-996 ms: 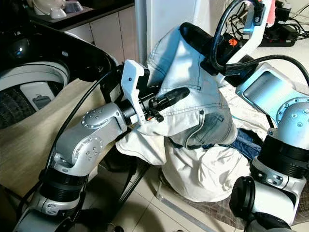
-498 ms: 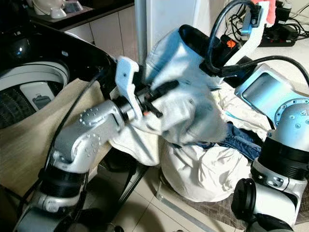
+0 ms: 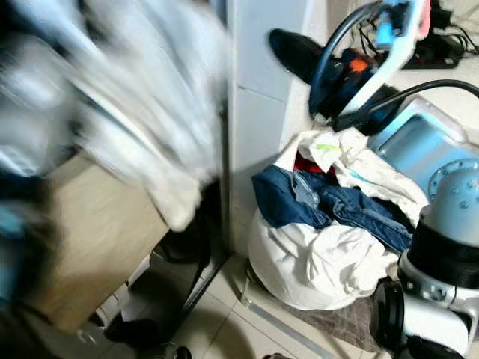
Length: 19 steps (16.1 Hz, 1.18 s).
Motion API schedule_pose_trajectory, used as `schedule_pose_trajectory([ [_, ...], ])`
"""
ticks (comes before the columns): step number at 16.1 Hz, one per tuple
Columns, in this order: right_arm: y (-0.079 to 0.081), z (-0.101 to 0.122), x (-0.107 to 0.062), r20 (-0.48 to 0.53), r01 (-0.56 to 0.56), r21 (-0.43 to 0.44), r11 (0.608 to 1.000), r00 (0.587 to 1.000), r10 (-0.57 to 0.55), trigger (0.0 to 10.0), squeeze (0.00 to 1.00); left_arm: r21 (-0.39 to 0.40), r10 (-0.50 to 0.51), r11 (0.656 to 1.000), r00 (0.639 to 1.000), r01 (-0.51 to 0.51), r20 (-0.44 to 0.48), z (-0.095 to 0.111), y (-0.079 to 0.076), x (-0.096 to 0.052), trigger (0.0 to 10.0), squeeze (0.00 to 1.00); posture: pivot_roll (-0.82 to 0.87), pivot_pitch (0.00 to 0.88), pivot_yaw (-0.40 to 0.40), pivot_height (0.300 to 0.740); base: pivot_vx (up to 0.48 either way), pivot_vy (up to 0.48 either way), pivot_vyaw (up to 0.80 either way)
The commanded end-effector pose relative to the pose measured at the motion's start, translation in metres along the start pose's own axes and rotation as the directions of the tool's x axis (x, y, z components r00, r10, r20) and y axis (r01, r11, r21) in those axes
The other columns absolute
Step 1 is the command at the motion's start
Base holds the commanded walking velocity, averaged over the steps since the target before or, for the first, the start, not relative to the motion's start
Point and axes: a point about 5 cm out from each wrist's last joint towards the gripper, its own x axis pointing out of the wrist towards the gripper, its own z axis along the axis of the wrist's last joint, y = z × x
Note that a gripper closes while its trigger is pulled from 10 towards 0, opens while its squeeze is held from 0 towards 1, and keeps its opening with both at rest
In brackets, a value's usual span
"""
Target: Clothes washing
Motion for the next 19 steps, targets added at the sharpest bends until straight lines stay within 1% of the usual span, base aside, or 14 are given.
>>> schedule_pose_trajectory([
  [1, 0.006, 0.002, 0.001, -0.002, -0.031, -0.040, 0.999, 1.000, 0.031, 10.0, 0.00, 0.074, 0.130, 0.986, 0.973, -0.147, 0.193, 0.038, 0.024, 0.007, 0.0, 0.00, -0.11, 0.000, 0.030, 0.740, 0.000, 0.000, 0.00],
  [3, 0.010, -0.002, 0.003, -0.015, -0.046, -0.057, 0.997, 0.999, 0.045, 10.0, 0.00, 0.256, 0.211, 0.917, 0.917, -0.306, 0.338, 0.053, 0.046, 0.005, 0.0, 0.00, -0.11, 0.000, 0.032, 0.740, 0.000, 0.000, 0.00],
  [4, 0.011, -0.006, 0.004, -0.021, -0.047, -0.062, 0.997, 0.999, 0.046, 10.0, 0.00, 0.382, 0.230, 0.827, 0.868, -0.413, 0.441, 0.057, 0.053, 0.000, 0.0, 0.00, -0.11, 0.000, 0.032, 0.740, 0.000, 0.000, 0.00],
  [6, 0.012, -0.011, 0.005, -0.036, -0.040, -0.066, 0.997, 0.999, 0.038, 10.0, 0.00, 0.456, 0.217, 0.776, 0.864, -0.435, 0.454, 0.053, 0.054, 0.000, 0.0, 0.00, -0.11, 0.000, 0.035, 0.740, 0.000, 0.000, 0.00],
  [7, 0.014, -0.016, 0.005, -0.052, -0.048, -0.067, 0.997, 0.998, 0.044, 10.0, 0.00, 0.494, 0.199, 0.805, 0.933, -0.330, 0.299, 0.029, 0.052, 0.007, 0.0, 0.00, -0.11, 0.000, 0.034, 0.740, 0.000, 0.000, 0.00],
  [8, 0.017, -0.021, 0.006, -0.077, -0.061, -0.069, 0.996, 0.996, 0.055, 10.0, 0.00, 0.508, 0.177, 0.839, 0.981, -0.194, 0.082, -0.006, 0.048, 0.008, 0.0, 0.00, -0.11, 0.000, 0.035, 0.740, 0.000, 0.000, 0.00],
  [9, 0.018, -0.028, 0.006, -0.120, -0.065, -0.082, 0.994, 0.991, 0.055, 10.0, 0.00, 0.499, 0.162, 0.865, 0.973, -0.059, -0.166, -0.047, 0.044, 0.000, 0.0, 0.00, -0.11, 0.000, 0.034, 0.740, 0.000, 0.000, 0.00],
  [10, 0.020, -0.035, 0.007, -0.160, -0.067, -0.098, 0.993, 0.986, 0.051, 10.0, 0.00, 0.505, 0.170, 0.863, 0.941, 0.000, -0.292, -0.072, 0.044, -0.011, 0.0, 0.00, -0.11, 0.000, 0.034, 0.740, 0.000, 0.000, 0.00],
  [11, 0.022, -0.040, 0.007, -0.188, -0.074, -0.108, 0.991, 0.981, 0.053, 10.0, 0.00, 0.458, 0.173, 0.889, 0.909, 0.021, -0.379, -0.089, 0.044, -0.020, 3.9, 0.00, -0.12, 0.000, 0.035, 0.740, 0.000, 0.000, 0.00],
  [12, 0.023, -0.045, 0.006, -0.214, -0.081, -0.116, 0.990, 0.975, 0.055, 10.0, 0.00, 0.461, 0.150, 0.878, 0.838, 0.131, -0.524, -0.112, 0.044, -0.034, 10.0, 0.00, -0.12, 0.000, 0.035, 0.740, 0.000, 0.000, 0.00],
  [14, 0.025, -0.053, 0.005, -0.262, -0.091, -0.128, 0.988, 0.964, 0.055, 10.0, 0.00, 0.269, 0.063, 0.941, 0.674, 0.206, -0.736, -0.148, 0.041, -0.066, 10.0, 0.00, -0.11, 0.000, 0.029, 0.740, 0.000, 0.000, 0.00],
  [15, 0.025, -0.055, 0.004, -0.277, -0.094, -0.127, 0.987, 0.959, 0.056, 10.0, 0.00, 0.151, 0.007, 0.973, 0.631, 0.175, -0.776, -0.155, 0.038, -0.073, 10.0, 1.00, -0.11, 0.000, 0.025, 0.740, 0.000, 0.000, 0.00],
  [16, 0.026, -0.059, 0.004, -0.303, -0.112, -0.133, 0.985, 0.951, 0.067, 10.0, 0.00, 0.052, -0.037, 0.990, 0.609, 0.129, -0.792, -0.159, 0.035, -0.076, 10.0, 1.00, -0.11, 0.000, 0.025, 0.740, 0.000, 0.000, 0.00],
  [19, 0.032, -0.069, 0.002, -0.369, -0.178, -0.149, 0.973, 0.923, 0.112, 10.0, 0.00, 0.035, -0.024, 0.996, 0.603, 0.086, -0.797, -0.159, 0.040, -0.077, 10.0, 1.00, -0.11, 0.000, 0.021, 0.740, 0.000, 0.000, 0.00],
])
